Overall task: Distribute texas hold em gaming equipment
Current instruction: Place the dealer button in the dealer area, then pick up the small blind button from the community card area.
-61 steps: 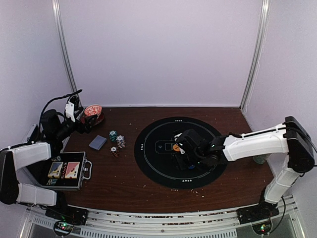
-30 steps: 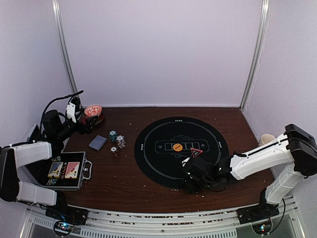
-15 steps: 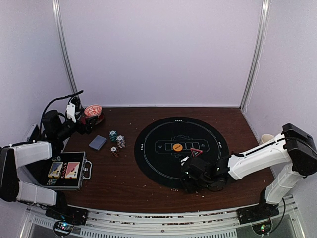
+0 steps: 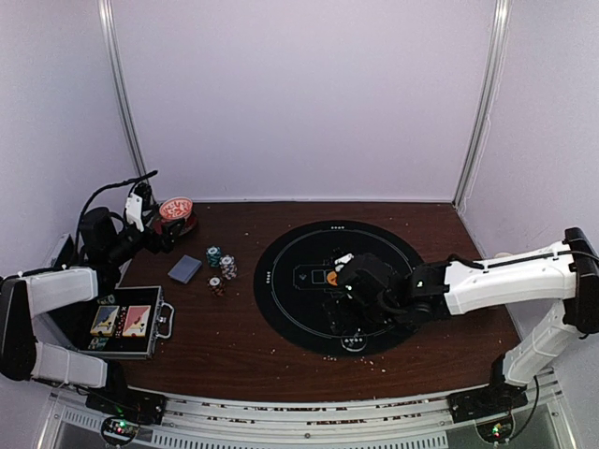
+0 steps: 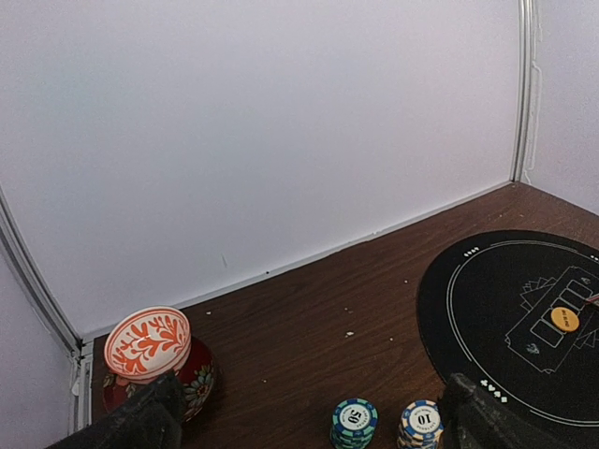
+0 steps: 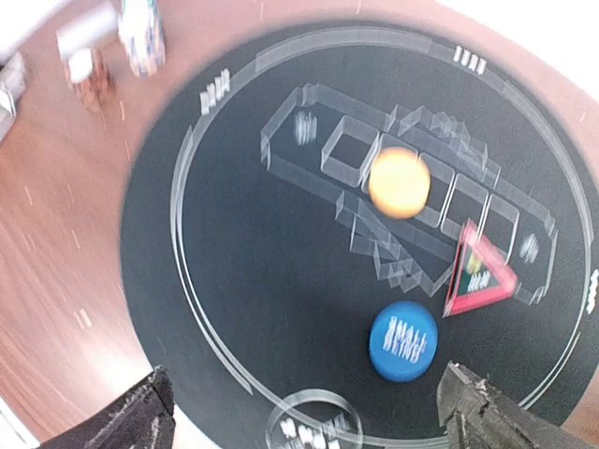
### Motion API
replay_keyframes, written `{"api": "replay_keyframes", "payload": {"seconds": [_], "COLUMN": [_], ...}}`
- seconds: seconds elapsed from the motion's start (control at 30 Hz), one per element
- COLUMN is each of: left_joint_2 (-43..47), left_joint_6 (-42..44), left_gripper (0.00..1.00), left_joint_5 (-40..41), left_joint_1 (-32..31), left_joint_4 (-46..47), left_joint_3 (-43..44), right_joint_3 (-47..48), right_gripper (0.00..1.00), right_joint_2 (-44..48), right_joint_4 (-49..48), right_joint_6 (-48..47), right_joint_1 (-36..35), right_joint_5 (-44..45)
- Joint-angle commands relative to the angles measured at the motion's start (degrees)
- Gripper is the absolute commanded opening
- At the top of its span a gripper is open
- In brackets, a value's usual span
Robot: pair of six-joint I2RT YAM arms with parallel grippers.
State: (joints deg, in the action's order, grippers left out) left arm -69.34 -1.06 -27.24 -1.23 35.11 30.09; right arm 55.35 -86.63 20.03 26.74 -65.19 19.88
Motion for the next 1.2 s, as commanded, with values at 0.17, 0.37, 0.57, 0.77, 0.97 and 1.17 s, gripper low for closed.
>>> {"api": "replay_keyframes", "payload": {"seconds": [0.17,0.37,0.57,0.77,0.97,1.17], "left_joint_2": [-0.08,0.11,-1.02,-0.36,-0.62,-1.04], "left_joint_6": [0.54,0.46,0.09,0.03,0.09,0.07], "left_gripper": [0.98,0.98,0.98,0.98,0.98,0.98], "left_joint_5": [-0.07,-0.25,-0.90,-0.92,-0.82,-0.87], "left_joint_1": [-0.28,-0.32,-0.30,-0.31,-0.31,-0.28], "left_joint_4": [2.38,2.56,2.54,2.75,2.59,2.92], "left_joint_3": [0.38,0.23,0.67,0.35,0.42,0.46], "right_joint_3": [11.17,7.13,-1.86,-7.23,-6.58,-5.64], "right_gripper": [1.00,1.00,1.00,0.99,0.97,0.92], "right_joint_2": [-5.77,-7.12,-3.96,-4.02,-8.23,-11.22], "right_joint_4": [2.55,0.90,-2.04,-6.70,-9.20,-10.26], "right_joint_6": [-3.19,-2.27,-0.03,1.17,1.28,1.99], "right_joint_1": [10.75,13.59,13.60,13.58,13.63,13.68], "right_joint_5": [1.42,-1.88,-4.20,-7.70,-9.33,-8.80]}}
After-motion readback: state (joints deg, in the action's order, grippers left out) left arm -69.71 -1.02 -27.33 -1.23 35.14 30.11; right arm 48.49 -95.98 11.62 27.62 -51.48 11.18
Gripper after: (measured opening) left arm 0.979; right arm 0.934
